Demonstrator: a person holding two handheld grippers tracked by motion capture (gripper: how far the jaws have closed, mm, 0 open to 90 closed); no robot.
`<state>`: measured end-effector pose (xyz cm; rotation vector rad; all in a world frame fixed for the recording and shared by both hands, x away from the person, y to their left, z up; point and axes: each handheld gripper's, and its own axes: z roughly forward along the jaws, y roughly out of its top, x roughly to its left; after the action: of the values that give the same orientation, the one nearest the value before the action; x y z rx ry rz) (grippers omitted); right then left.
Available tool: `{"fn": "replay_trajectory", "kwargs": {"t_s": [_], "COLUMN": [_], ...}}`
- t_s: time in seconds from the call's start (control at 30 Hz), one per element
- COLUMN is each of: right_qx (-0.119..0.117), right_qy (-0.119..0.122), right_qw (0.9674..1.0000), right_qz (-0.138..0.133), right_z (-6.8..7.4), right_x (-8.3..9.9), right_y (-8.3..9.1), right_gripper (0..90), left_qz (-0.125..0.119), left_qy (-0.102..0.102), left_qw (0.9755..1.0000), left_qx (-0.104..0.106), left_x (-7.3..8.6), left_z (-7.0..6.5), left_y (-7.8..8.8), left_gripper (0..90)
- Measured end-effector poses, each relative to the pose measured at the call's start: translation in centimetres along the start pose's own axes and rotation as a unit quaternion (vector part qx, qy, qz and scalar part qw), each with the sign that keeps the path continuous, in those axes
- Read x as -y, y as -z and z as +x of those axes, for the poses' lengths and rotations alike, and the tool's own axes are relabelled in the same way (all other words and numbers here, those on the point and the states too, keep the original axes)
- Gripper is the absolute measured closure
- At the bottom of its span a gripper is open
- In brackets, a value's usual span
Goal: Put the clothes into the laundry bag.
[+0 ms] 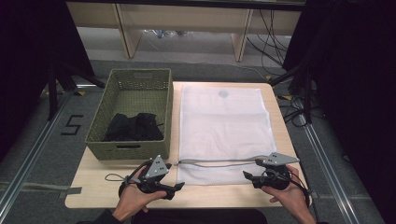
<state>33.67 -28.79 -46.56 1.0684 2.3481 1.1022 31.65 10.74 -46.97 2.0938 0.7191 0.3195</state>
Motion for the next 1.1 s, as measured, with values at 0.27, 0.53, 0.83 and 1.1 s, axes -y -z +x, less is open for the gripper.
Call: {"fn": "replay_trajectory", "kwargs": {"t_s": [0.27, 0.53, 0.83, 1.1], "right_qx": [0.003, 0.013, 0.059, 0.09], "right_qy": [0.002, 0.006, 0.04, 0.067], "right_qw": [1.0, 0.9999, 0.9973, 0.9912], "right_qz": [-0.004, 0.0, 0.015, 0.07], "right_z": [0.0, -0.2, -2.2, -4.3], "right_x": [0.0, 0.1, -0.1, 0.0], "right_y": [0.0, 0.1, -0.5, -1.7], "right_gripper": [31.5, 32.7, 37.1, 39.5], "left_qz": [0.003, 0.003, 0.003, 0.004], "left_qy": [-0.004, -0.006, -0.006, -0.007], "left_qw": [1.0, 1.0, 0.9999, 1.0], "left_qx": [0.002, 0.001, 0.007, 0.004], "left_x": [0.0, 0.0, -0.1, 0.0], "left_z": [0.0, -0.1, 0.0, 0.0], "left_y": [0.0, 0.0, -0.1, -0.3], "left_gripper": [21.4, 21.4, 21.5, 21.5]}}
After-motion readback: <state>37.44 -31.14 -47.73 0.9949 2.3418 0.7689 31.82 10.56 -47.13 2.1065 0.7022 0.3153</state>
